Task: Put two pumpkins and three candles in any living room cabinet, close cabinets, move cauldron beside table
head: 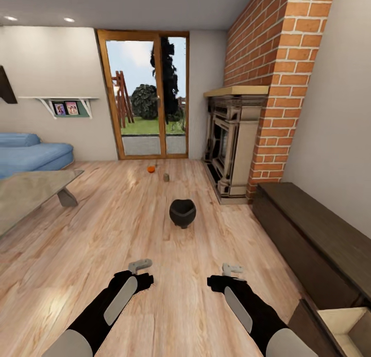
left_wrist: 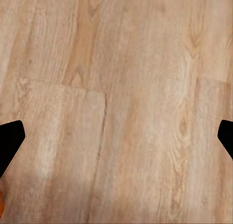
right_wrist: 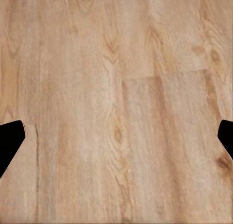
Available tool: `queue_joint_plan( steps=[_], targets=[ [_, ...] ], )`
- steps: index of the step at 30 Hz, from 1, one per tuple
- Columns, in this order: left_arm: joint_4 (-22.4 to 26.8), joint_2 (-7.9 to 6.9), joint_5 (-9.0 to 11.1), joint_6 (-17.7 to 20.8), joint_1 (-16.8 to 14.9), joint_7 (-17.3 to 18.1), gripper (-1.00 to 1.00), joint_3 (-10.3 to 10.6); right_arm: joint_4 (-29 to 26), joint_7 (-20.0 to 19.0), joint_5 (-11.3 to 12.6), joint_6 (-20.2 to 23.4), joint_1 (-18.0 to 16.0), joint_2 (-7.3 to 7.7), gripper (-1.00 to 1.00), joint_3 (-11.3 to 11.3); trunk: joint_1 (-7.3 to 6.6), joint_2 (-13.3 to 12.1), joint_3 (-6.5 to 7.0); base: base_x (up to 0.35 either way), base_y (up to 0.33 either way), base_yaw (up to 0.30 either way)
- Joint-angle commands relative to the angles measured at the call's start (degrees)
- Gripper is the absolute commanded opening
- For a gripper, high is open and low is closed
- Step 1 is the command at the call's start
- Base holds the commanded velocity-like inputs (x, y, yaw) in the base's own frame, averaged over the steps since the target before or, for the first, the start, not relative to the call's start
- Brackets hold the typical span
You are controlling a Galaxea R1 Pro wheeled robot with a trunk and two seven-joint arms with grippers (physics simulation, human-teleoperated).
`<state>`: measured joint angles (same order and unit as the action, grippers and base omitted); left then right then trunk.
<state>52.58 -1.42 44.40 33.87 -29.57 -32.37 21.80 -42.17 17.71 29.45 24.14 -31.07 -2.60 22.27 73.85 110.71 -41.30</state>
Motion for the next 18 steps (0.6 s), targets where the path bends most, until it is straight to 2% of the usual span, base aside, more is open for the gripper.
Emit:
queue_joint_plan(
  steps=[1, 6, 10, 18],
  targets=[
    [0.1, -0.07, 0.6, 0.0, -0.1, -0.6, 1.0, 0.3, -0.1, 0.6, 0.6, 0.1, 0.0, 0.05, 1.0, 0.2, 0.03, 0.0, -0.06, 0.333, 0.0, 0.275],
    [0.1, 0.21, 0.2, -0.1, -0.1, -0.6, 1.0, 0.3, -0.1, 0.6, 0.6, 0.1, 0.0, 0.05, 1.0, 0.2, 0.03, 0.0, -0.06, 0.333, -0.038, 0.275],
    [0.1, 0.27, 0.1, -0.1, -0.1, -0.6, 1.0, 0.3, -0.1, 0.6, 0.5, 0.1, 0.0, 0.09, 1.0, 0.2, 0.03, 0.0, -0.06, 0.26, -0.196, 0.248],
    [0.0, 0.36, 0.0, -0.3, -0.1, -0.6, 1.0, 0.3, -0.1, 0.6, 0.5, 0.1, 0.0, 0.07, 1.0, 0.2, 0.03, 0.0, -0.06, 0.19, -0.266, 0.041]
  ],
)
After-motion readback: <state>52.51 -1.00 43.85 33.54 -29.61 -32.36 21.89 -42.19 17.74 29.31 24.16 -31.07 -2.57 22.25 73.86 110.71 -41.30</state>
